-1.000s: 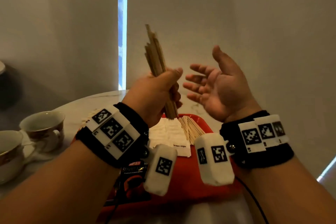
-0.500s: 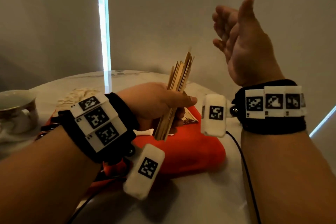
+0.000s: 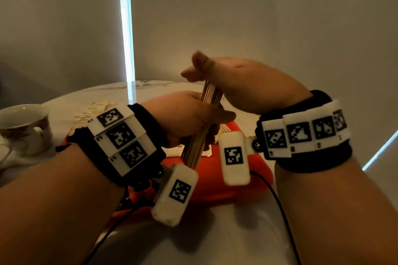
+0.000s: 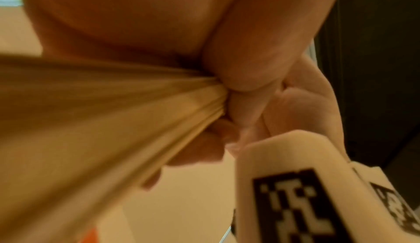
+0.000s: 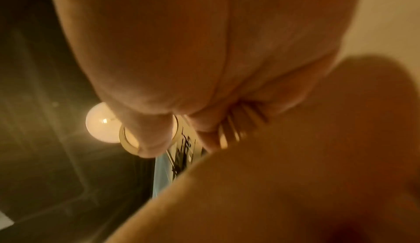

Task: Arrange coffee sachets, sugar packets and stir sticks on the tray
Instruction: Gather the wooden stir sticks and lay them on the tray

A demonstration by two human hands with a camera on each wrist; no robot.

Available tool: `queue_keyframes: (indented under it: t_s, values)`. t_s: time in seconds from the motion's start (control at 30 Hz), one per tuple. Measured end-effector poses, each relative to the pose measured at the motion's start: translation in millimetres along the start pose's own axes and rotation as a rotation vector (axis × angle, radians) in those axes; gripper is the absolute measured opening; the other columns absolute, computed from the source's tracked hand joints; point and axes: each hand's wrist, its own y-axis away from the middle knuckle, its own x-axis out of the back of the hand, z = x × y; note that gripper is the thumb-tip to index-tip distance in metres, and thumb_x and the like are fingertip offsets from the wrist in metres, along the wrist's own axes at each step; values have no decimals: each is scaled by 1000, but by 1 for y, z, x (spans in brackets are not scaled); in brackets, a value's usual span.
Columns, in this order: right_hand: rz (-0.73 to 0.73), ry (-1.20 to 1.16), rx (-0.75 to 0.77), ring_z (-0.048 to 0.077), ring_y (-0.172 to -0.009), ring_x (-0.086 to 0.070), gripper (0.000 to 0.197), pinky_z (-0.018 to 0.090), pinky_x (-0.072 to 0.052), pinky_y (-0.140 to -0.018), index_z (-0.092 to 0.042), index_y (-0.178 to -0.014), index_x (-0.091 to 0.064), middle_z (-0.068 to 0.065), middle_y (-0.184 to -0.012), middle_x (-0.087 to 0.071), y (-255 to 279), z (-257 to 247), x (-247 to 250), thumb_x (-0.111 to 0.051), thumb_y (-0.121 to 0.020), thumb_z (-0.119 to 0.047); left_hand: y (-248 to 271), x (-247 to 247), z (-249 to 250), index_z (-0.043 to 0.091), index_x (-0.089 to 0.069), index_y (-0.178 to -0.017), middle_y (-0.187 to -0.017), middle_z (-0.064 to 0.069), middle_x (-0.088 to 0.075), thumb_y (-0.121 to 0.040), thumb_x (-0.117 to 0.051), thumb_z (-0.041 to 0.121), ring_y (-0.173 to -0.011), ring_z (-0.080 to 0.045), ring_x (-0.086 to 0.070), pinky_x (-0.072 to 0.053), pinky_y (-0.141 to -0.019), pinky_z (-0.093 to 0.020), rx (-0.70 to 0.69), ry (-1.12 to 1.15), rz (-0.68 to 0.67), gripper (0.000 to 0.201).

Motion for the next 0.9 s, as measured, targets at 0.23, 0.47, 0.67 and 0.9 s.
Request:
queue_keyframes:
  t_s: [0.23, 0.47, 0.67, 0.9]
  values:
    - [222, -81, -2, 1, -106, -57, 54, 12, -35, -77, -30, -135, -57, -9, -125, -62, -2, -4, 2, -21, -104, -56, 2, -1, 2, 10, -65, -88, -73, -5, -62, -90, -71, 29, -64, -19, -60, -54, -61, -31, -31, -71, 14, 20]
    - [55, -47, 48, -13, -84, -50, 36, 8, -36, -70, -38, -135, -58, -27, -96, -56, -7, -6, -11, -47, -105, -21, -2, -2, -3, 7, -60, -80, -61, -2, -54, -93, -65, 11, -52, -16, -51, -47, -54, -31, -89, 58, 16, 14]
    - [488, -796, -8, 13, -134, -49, 75, 33, -37, -111, -25, -145, -48, 0, -147, -53, -18, 6, -11, -22, -94, -72, -4, 7, 10, 11, -59, -94, -72, -3, -58, -92, -69, 31, -72, -22, -59, -57, -79, -44, -286, 432, 329, 22]
    - [290, -1948, -511, 46, -151, -12, 97, 55, -10, -124, 6, -154, -17, 34, -160, -16, -45, 39, -31, -22, -96, -71, 2, 43, 24, 14, -58, -92, -63, 5, -64, -96, -64, 36, -66, -12, -69, -58, -72, -33, -677, 1027, 734, 23]
